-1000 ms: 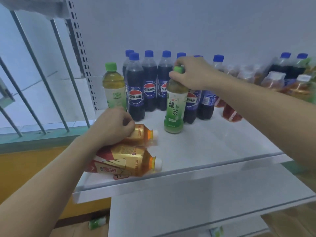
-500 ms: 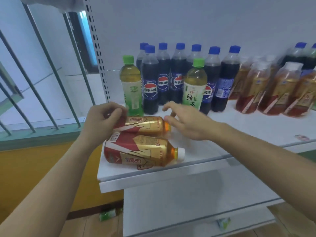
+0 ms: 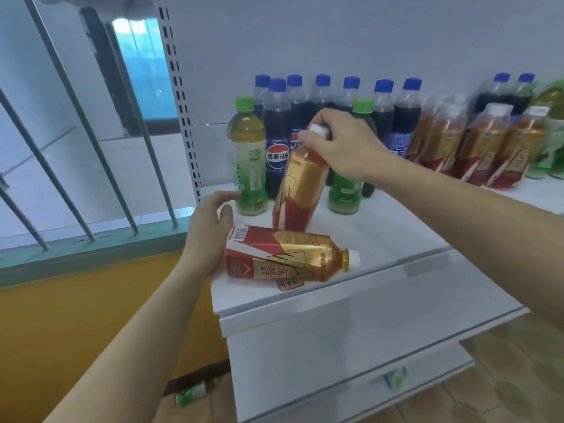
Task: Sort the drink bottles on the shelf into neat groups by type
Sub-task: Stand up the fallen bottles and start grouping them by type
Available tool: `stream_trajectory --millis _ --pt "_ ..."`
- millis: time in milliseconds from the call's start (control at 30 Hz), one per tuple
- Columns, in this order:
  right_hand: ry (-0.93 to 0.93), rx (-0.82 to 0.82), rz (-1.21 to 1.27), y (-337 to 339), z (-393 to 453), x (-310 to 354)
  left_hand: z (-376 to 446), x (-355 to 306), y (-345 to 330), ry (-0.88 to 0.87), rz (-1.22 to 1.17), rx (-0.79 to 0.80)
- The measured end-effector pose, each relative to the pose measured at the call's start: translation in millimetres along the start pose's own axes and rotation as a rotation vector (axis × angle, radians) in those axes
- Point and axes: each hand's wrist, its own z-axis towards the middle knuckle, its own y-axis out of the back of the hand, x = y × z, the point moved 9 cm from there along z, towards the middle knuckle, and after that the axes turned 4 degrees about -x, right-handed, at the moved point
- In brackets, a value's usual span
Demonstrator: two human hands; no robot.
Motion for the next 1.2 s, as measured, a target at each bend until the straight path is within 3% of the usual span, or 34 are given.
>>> stream_trajectory --millis 167,300,467,533,667,733,933,1033,1200 --pt "0.007 -0.006 -0.118 -11.3 14.0 20.2 6.3 2.2 -20.0 -0.032 0.453 0.232" --pt "-0.029 -0.06 -0.085 -6.6 1.1 20.7 1.3 5.2 -22.4 -0.006 0.463 0.266" --pt "-0.011 -0.186 0.124 13.3 -45.9 21.8 -3.2 2.4 -20.6 -0.036 0.443 0.248" --pt "0.038 -0.058 0.165 5.7 -73.7 21.9 -4.5 1.3 -21.6 -0.044 0.452 0.259" --pt "0.02 0.419 0.122 -37.0 -137.8 6.9 -5.7 -0.9 -22.3 -0.062 0.472 0.275" --pt "-0.016 0.493 0.117 -46.7 -156.7 -3.3 -5.7 -1.8 -23.0 -0.078 0.481 0.272" --pt "-0.052 0.413 0.221 -15.3 -150.1 -1.4 -0.6 4.8 -23.0 -0.091 0.462 0.212" --pt "0.045 0.281 0.075 16.1 -129.8 22.1 1.8 10.0 -21.3 -0.073 0.444 0.172" --pt "0.167 0.032 0.058 32.8 -91.5 74.2 2.9 11.2 -20.3 -0.068 0.449 0.166"
